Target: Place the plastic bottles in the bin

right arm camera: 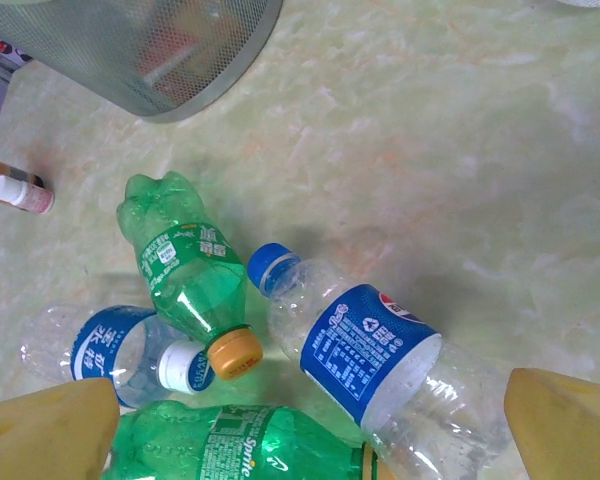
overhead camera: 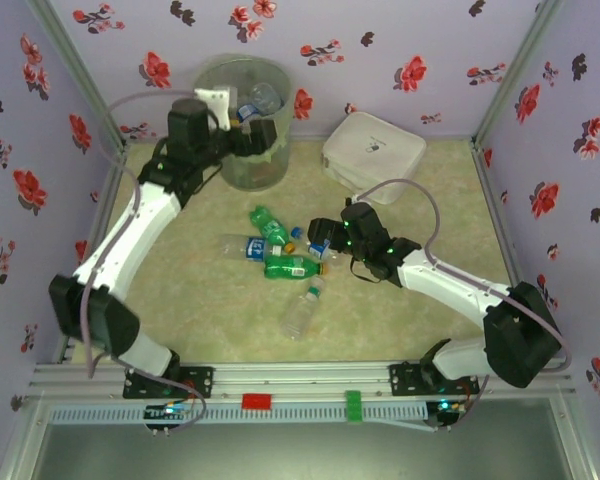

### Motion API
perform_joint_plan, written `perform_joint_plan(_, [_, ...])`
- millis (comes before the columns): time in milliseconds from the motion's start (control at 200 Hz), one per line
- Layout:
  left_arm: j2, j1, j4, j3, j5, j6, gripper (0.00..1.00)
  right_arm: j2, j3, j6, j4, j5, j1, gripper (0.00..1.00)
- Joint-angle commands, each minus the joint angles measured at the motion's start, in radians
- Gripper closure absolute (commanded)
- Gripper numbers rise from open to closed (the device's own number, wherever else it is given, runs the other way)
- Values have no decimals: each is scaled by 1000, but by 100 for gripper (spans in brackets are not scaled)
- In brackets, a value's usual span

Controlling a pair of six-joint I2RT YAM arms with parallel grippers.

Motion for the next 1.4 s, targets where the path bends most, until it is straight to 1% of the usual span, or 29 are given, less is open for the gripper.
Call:
perform_joint_plan(0, [-106, -39, 75, -222, -43, -50, 0, 7, 26, -33, -36, 21, -9, 0])
perform_joint_plan(70, [-185, -86, 131, -385, -46, -127, 0, 3, 23, -32, -32, 22, -9, 0])
perform_joint_plan(140, [-242, -143, 131, -493, -73, -167, 0, -8, 15, -32, -29, 32, -9, 0])
perform_joint_plan(295, [-293, -292, 48, -610, -166, -194, 0, -51, -20, -31, -41, 72, -18, 0])
perform_joint_plan(380, [-281, -368, -7, -635, -203, -223, 0, -78, -32, -33, -68, 88, -29, 0])
perform_joint_plan(570, [-204, -517, -120, -637, -222, -256, 0, -141, -77, -21, -84, 98, -42, 0])
perform_joint_plan(750, [-108, -619, -255, -590, -241, -244, 0, -179, -110, -5, -70, 96, -49, 0])
perform_joint_plan(885, [-37, -674, -317, -567, -251, -227, 0, -188, -118, -6, -69, 93, -50, 0])
perform_joint_plan(1005, [23, -704, -341, -551, -262, -212, 0, -190, -120, -3, -73, 93, -52, 0])
perform_joint_plan(1260, [97, -717, -312, -565, -261, -215, 0, -189, -126, 8, -70, 90, -52, 0])
perform_joint_plan(1395, [121, -718, -318, -566, -262, -206, 4, -186, -128, 8, -68, 93, -53, 0])
